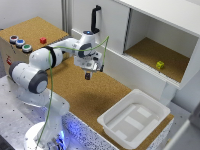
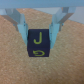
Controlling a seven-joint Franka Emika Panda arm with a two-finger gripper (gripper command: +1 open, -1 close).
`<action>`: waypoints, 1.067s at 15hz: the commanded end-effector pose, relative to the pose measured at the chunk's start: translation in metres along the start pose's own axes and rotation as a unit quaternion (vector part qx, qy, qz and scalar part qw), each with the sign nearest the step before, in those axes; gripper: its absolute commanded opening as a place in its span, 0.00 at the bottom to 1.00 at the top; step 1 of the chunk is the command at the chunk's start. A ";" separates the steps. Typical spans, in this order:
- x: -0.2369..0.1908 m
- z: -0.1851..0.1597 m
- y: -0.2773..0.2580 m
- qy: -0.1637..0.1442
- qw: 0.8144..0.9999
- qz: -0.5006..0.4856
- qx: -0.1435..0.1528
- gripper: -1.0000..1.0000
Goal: Move to the white box and store the purple object
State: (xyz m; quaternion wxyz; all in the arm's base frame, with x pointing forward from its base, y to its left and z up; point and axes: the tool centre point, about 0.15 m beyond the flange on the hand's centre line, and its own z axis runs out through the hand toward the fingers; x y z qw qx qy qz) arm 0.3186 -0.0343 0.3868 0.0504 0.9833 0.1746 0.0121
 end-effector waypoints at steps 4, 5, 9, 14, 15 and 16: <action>-0.108 -0.014 0.104 0.060 0.998 0.011 0.000 0.00; -0.116 -0.010 0.119 0.059 0.998 0.010 -0.010 0.00; -0.137 0.013 0.183 0.040 0.999 0.006 -0.015 0.00; -0.162 0.039 0.267 0.023 0.997 0.073 -0.006 0.00; -0.167 0.049 0.288 0.019 0.995 0.102 0.007 0.00; -0.170 0.056 0.299 0.015 0.993 0.120 0.015 0.00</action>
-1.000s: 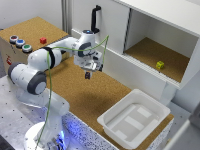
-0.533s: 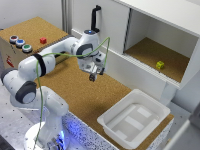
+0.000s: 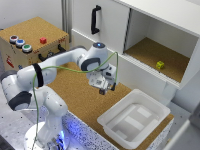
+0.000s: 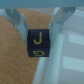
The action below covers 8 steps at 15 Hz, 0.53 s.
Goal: Move to the white box and store the purple object
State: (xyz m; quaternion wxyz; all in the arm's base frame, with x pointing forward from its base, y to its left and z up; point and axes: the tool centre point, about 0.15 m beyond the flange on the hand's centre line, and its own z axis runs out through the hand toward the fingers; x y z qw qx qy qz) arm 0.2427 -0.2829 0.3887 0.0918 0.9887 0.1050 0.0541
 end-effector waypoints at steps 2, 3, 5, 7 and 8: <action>-0.001 0.067 0.113 -0.038 0.995 0.072 0.065 0.00; 0.000 0.078 0.123 -0.039 0.993 0.082 0.075 0.00; 0.004 0.099 0.139 -0.037 0.992 0.092 0.079 0.00; 0.011 0.114 0.150 -0.034 0.991 0.096 0.083 0.00; 0.015 0.119 0.154 -0.032 0.991 0.101 0.086 0.00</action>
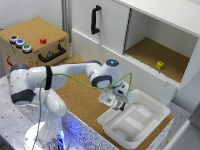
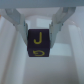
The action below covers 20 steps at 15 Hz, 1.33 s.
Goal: Move to the white box and store the purple object
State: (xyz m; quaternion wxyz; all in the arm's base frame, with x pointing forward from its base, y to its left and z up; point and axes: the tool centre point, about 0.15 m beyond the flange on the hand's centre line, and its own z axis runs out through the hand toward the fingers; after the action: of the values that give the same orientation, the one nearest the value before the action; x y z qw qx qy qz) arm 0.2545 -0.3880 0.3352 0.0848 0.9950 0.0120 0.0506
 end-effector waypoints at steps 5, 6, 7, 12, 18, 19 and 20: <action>0.068 0.066 0.050 -0.010 0.993 0.015 0.117 0.00; 0.071 0.071 0.050 -0.010 0.992 0.019 0.123 0.00; 0.073 0.075 0.051 -0.011 0.992 0.023 0.125 0.00; 0.077 0.091 0.051 -0.023 0.992 0.026 0.118 0.00; 0.065 0.083 0.036 -0.008 0.994 0.024 0.106 1.00; 0.059 0.068 0.032 0.010 0.994 0.022 0.108 1.00; 0.050 0.049 0.024 0.033 0.994 0.014 0.102 1.00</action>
State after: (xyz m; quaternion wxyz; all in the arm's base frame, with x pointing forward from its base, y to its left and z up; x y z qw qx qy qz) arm 0.3305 -0.4379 0.2578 0.0053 0.9996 -0.0159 0.0220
